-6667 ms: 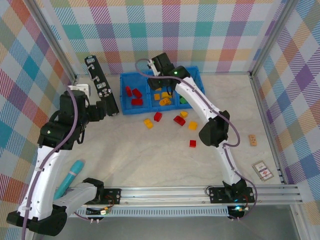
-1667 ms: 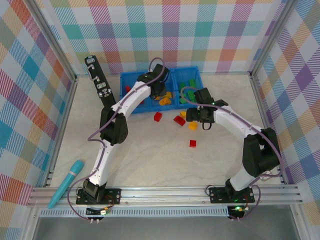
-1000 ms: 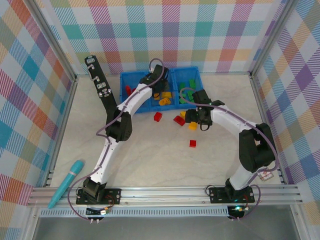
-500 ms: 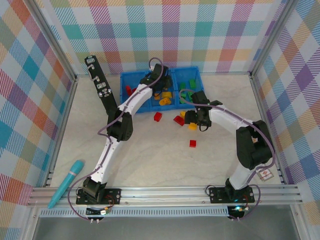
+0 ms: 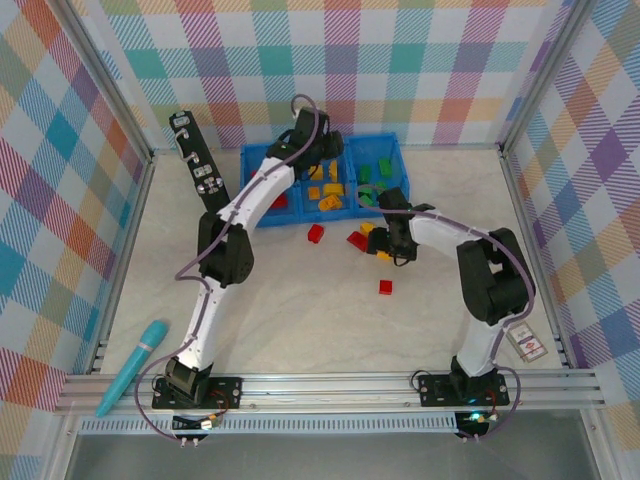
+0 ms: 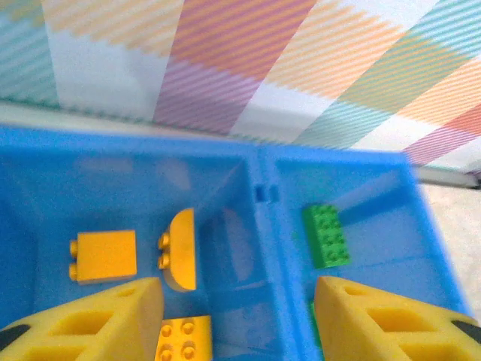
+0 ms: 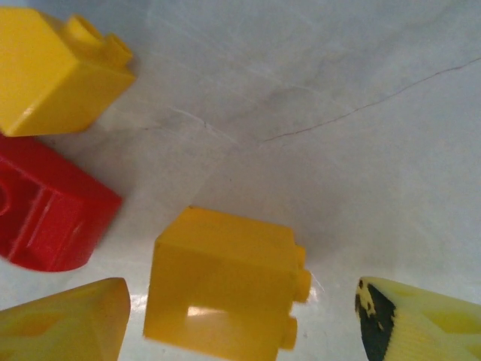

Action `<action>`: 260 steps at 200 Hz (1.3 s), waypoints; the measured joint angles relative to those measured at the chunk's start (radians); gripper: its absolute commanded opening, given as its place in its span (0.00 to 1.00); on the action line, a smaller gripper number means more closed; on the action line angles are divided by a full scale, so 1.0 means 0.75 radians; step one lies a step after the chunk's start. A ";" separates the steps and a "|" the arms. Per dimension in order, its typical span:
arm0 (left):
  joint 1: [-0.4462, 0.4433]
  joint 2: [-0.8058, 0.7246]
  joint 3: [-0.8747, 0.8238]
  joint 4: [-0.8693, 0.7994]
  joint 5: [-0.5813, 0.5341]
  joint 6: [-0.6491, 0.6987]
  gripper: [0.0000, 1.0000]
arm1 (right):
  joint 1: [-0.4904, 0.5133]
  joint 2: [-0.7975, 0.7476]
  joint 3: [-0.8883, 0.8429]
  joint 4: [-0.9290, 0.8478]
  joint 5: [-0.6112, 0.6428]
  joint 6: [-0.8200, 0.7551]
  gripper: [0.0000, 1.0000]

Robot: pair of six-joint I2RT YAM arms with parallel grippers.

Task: Sort the legos into containers by color
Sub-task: Pick up the lego from the center of the table, then place the lego in the container.

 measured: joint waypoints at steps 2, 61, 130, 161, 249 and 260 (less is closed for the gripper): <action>0.000 -0.012 -0.005 0.001 0.001 0.001 0.55 | 0.000 0.006 0.000 0.002 -0.003 0.001 0.75; 0.000 -0.365 -0.284 0.031 0.011 0.094 0.56 | -0.004 0.087 0.063 0.001 -0.004 0.016 0.46; 0.008 -0.807 -0.867 0.032 -0.085 0.285 0.58 | -0.005 0.063 0.094 -0.055 0.049 -0.071 0.35; 0.041 -1.071 -1.098 0.033 -0.118 0.349 0.59 | -0.005 0.026 0.255 -0.104 0.087 -0.191 0.34; 0.276 -1.516 -1.431 0.019 -0.028 0.411 0.59 | 0.060 0.199 0.941 -0.097 0.122 -0.399 0.32; 0.282 -1.537 -1.437 0.001 -0.013 0.430 0.59 | 0.084 0.261 1.020 -0.097 0.130 -0.430 0.32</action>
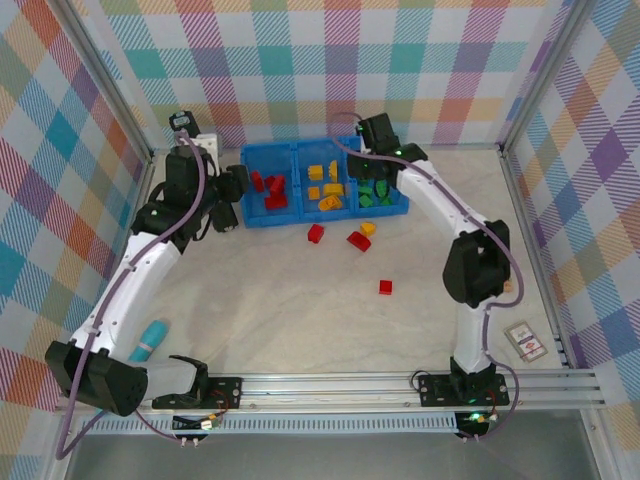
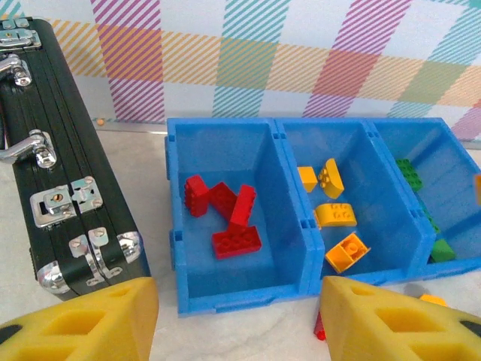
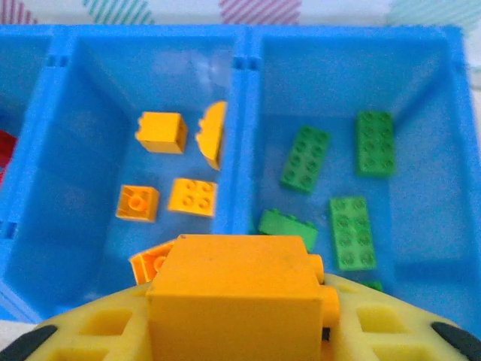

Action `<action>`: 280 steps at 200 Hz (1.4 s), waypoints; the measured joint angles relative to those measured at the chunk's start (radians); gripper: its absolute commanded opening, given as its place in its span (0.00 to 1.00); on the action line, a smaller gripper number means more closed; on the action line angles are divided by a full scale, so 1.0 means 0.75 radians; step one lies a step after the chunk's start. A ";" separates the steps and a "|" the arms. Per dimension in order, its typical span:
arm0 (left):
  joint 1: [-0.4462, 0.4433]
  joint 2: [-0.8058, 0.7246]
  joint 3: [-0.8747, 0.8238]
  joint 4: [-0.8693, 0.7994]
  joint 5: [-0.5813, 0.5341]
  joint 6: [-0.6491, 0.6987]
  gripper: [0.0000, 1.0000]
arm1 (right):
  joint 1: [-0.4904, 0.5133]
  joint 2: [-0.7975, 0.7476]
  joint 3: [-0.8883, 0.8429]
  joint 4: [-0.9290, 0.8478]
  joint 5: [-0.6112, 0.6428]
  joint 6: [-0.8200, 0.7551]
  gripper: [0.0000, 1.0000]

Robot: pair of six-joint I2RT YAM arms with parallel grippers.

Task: Sort the legos into containers by color
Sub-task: Place the lego in the container.

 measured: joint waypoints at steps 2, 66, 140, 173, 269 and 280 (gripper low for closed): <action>0.001 -0.004 -0.001 -0.004 0.002 0.002 0.59 | 0.003 0.009 0.010 0.000 0.001 -0.004 0.32; 0.037 -0.183 -0.097 -0.114 0.011 0.031 0.61 | 0.090 0.463 0.566 -0.052 0.067 -0.127 0.31; 0.050 -0.262 -0.112 -0.227 0.024 0.064 0.62 | 0.128 0.720 0.780 -0.041 0.172 -0.268 0.36; 0.050 -0.279 -0.117 -0.295 0.046 0.069 0.62 | 0.137 0.787 0.842 0.035 0.184 -0.382 0.47; 0.050 -0.327 -0.156 -0.356 0.058 0.064 0.62 | 0.163 0.824 0.823 0.119 0.260 -0.562 0.84; 0.050 -0.326 -0.156 -0.356 0.071 0.060 0.62 | 0.164 0.793 0.787 0.113 0.262 -0.566 0.85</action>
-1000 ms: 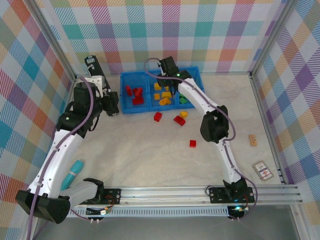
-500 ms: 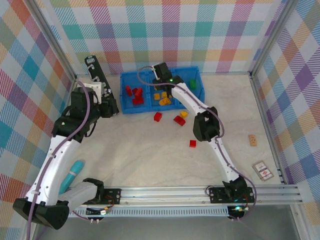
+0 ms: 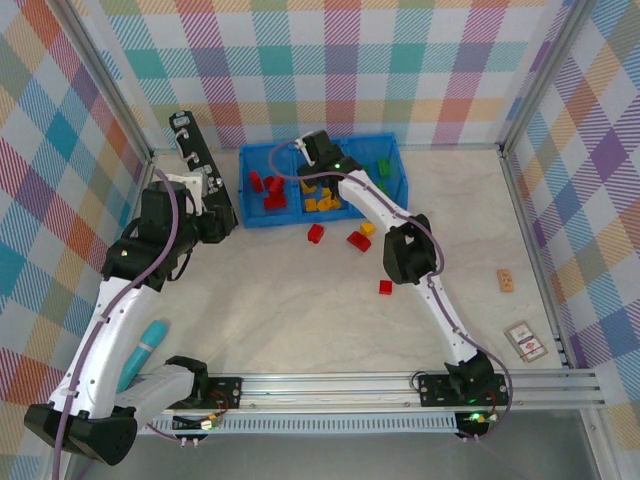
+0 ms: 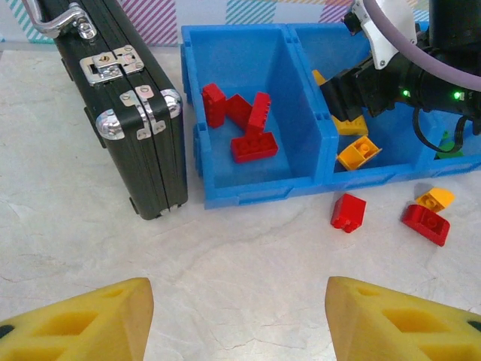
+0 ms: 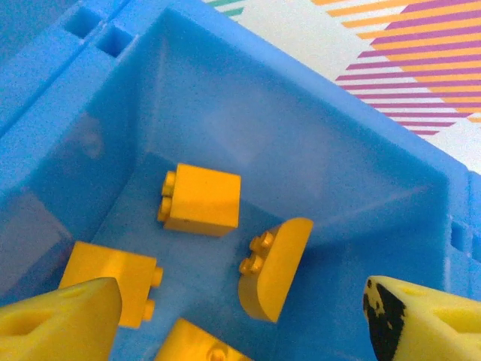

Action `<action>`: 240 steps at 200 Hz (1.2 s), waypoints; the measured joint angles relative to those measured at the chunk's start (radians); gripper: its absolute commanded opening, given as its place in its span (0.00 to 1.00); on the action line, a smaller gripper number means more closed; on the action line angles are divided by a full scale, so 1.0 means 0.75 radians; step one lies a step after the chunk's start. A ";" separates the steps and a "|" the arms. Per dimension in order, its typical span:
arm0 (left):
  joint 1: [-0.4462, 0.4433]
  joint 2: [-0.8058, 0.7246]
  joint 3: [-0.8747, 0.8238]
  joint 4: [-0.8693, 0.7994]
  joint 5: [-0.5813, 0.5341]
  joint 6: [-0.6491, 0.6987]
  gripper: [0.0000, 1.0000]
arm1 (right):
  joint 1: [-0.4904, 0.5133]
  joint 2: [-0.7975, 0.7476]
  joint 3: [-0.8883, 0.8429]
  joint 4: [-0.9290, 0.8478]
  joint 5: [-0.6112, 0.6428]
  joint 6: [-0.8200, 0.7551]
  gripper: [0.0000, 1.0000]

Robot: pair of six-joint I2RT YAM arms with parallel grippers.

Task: Sort the legos into containers by color
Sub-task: Place the lego in the container, then pick up the lego from the center of the table.

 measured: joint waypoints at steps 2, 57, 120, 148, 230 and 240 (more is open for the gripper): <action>0.000 0.000 0.000 0.001 0.001 -0.001 0.62 | 0.001 -0.007 -0.005 -0.003 0.001 0.000 0.85; 0.000 0.012 -0.003 0.007 0.042 -0.028 0.62 | 0.000 -0.372 -0.211 -0.118 0.049 0.111 0.83; 0.000 0.044 -0.003 -0.011 0.024 -0.038 0.63 | -0.085 -0.783 -0.541 -0.286 -0.090 0.465 0.70; 0.000 0.044 -0.003 -0.011 0.030 -0.042 0.64 | -0.126 -0.852 -0.741 -0.325 -0.180 0.610 0.70; 0.000 0.077 0.004 -0.041 0.050 -0.046 0.71 | -0.148 -0.874 -1.102 -0.344 -0.372 0.769 0.77; 0.000 0.082 0.016 -0.054 0.049 -0.046 0.72 | -0.159 -0.869 -1.103 -0.344 -0.379 0.771 0.77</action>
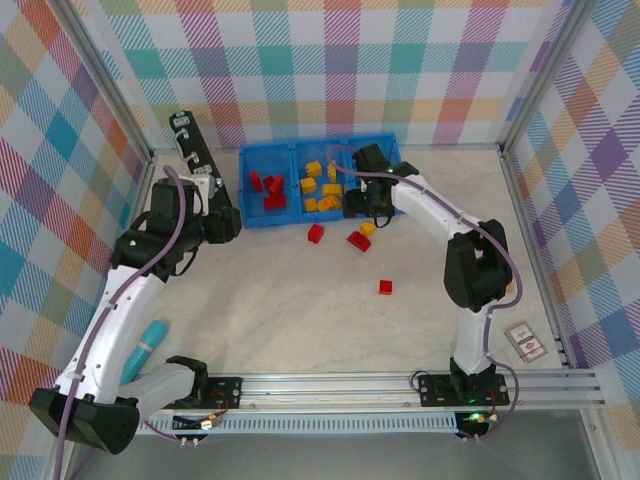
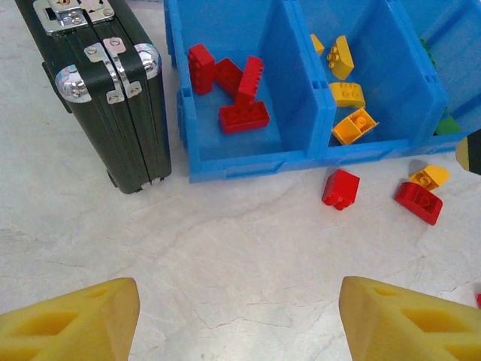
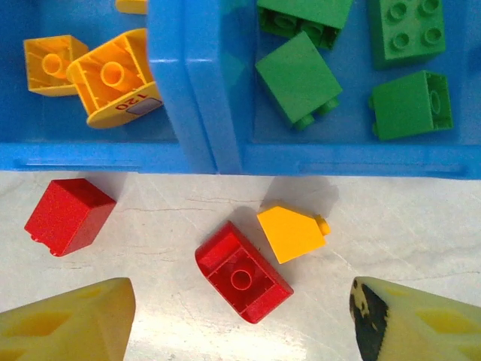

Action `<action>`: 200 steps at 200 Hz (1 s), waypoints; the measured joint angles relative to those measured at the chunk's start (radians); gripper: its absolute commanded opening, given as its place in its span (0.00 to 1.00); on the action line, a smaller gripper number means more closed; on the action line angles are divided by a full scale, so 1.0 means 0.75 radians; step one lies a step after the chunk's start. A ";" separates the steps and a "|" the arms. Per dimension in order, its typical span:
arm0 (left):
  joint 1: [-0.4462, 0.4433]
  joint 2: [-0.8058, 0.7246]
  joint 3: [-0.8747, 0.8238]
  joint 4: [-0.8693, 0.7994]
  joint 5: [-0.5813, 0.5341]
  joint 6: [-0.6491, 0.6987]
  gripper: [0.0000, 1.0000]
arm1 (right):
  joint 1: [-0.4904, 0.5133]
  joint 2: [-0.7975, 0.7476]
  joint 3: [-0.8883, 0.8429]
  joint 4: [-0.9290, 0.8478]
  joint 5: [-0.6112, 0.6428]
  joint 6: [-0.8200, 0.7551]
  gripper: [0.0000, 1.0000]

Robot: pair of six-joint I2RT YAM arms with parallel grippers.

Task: Sort the legos into containers by color
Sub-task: Pick up the lego from the center of the table.

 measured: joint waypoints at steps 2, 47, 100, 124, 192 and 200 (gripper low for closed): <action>0.000 0.002 0.003 -0.004 0.000 0.001 0.72 | -0.003 0.002 0.000 0.002 -0.001 0.000 0.77; 0.000 0.007 0.038 -0.038 -0.001 -0.001 0.72 | -0.056 0.082 0.013 0.039 -0.034 -0.018 0.76; 0.000 0.008 0.061 -0.078 -0.002 -0.023 0.73 | -0.070 0.202 0.013 0.074 -0.044 -0.036 0.76; 0.000 0.009 0.066 -0.094 -0.002 -0.030 0.73 | -0.070 0.210 0.013 0.092 -0.046 -0.041 0.75; 0.000 0.014 0.078 -0.120 0.000 -0.080 0.74 | -0.072 0.259 -0.027 0.134 -0.053 -0.074 0.70; 0.000 0.017 0.082 -0.121 0.001 -0.087 0.74 | -0.074 0.263 -0.039 0.136 -0.054 -0.076 0.68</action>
